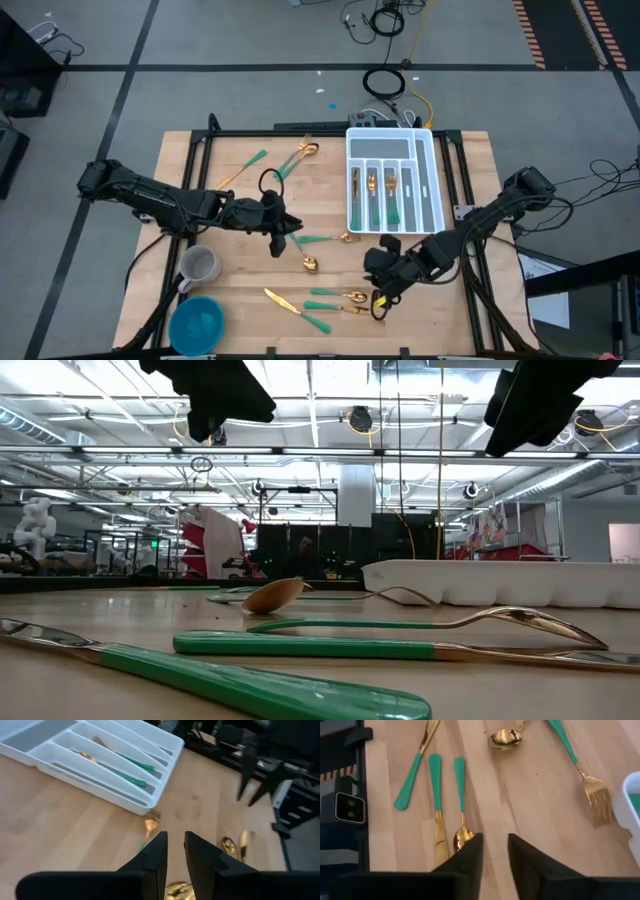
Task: Sort silverware
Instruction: Put the top green fork into the white cutlery tray
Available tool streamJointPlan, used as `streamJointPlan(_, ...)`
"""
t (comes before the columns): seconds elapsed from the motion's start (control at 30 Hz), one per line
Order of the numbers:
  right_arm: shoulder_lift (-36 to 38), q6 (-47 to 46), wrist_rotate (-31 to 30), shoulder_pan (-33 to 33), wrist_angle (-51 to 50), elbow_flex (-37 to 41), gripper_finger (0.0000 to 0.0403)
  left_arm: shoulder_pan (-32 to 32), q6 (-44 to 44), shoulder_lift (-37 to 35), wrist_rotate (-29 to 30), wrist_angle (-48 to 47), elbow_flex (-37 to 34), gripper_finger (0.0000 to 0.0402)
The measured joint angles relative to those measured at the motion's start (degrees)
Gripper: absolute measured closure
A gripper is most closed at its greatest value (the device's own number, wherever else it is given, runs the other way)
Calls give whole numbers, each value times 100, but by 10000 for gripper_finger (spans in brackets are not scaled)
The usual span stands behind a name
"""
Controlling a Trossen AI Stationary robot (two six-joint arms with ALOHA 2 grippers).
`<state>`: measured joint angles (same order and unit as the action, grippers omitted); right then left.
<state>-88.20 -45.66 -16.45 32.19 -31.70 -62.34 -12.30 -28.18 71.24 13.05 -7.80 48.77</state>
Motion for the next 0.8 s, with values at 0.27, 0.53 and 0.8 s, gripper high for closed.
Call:
streamJointPlan(0.27, -937, 136, 224, -9, 1252, 5, 220, -312, -5, 0, -1, -2, 0, 329)
streamJointPlan(0.53, -1361, 162, 459, -244, 1426, -93, 213, -281, 6, 0, 89, -214, 0, 329)
streamJointPlan(0.8, -246, 440, 225, -601, 664, -99, 213, 769, 1010, -6, 559, -2497, 822, 329)
